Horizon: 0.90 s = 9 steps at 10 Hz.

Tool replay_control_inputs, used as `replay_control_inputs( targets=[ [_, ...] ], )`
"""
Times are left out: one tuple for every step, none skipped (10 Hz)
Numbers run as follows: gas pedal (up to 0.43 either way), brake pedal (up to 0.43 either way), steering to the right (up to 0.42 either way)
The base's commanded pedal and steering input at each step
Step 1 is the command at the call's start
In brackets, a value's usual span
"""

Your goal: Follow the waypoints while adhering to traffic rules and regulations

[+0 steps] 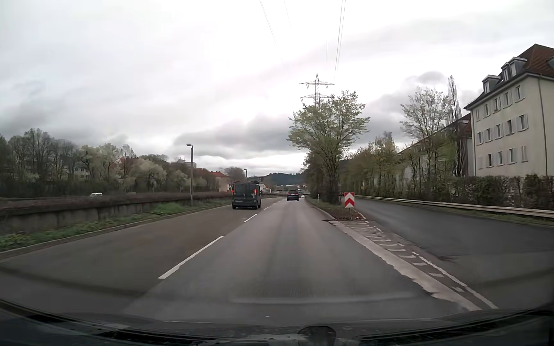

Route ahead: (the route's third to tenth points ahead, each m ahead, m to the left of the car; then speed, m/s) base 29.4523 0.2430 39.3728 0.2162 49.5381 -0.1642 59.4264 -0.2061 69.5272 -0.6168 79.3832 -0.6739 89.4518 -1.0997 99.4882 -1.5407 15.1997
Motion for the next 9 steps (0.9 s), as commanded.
replay_control_inputs(
  targets=[
    [0.13,0.0,0.0],
    [0.13,0.0,0.0],
    [0.13,0.0,0.001],
    [0.13,0.0,0.001],
    [0.13,0.0,0.002],
    [0.13,0.0,0.002],
    [0.13,0.0,0.002],
    [0.13,0.0,0.002],
    [0.13,0.0,0.002]
  ],
)
